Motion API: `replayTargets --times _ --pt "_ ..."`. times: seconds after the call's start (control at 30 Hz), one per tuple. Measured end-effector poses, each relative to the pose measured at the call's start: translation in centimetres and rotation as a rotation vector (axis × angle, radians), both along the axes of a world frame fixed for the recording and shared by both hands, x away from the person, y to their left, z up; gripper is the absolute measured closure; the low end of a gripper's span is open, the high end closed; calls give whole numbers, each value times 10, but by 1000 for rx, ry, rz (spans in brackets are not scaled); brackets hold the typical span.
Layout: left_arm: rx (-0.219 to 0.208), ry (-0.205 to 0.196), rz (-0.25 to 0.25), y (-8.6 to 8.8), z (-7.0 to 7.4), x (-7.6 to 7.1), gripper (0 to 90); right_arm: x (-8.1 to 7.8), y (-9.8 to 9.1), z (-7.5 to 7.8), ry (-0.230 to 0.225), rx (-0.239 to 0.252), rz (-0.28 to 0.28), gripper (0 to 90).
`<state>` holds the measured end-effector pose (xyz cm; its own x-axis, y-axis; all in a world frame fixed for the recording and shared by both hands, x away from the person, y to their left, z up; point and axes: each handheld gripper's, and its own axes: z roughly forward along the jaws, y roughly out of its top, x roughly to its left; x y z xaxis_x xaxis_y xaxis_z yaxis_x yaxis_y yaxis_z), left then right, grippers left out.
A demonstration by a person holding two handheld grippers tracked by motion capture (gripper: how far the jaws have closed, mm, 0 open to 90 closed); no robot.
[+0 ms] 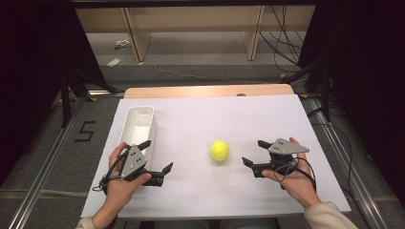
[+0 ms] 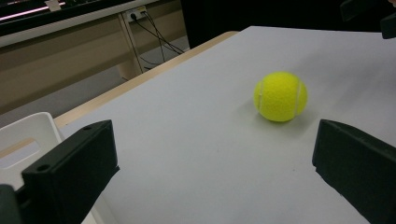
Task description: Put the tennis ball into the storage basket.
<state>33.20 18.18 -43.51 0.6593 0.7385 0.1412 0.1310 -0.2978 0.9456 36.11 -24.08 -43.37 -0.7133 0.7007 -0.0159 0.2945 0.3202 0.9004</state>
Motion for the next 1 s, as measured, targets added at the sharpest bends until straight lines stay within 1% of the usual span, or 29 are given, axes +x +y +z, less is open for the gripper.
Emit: replayTargets --times 0.53,1.0 --pt "-1 -3 0 0 0 0 0 9 26 -3 4 -30 37 155" --pt "-3 -2 0 0 1 0 0 19 48 -9 19 -50 64 153"
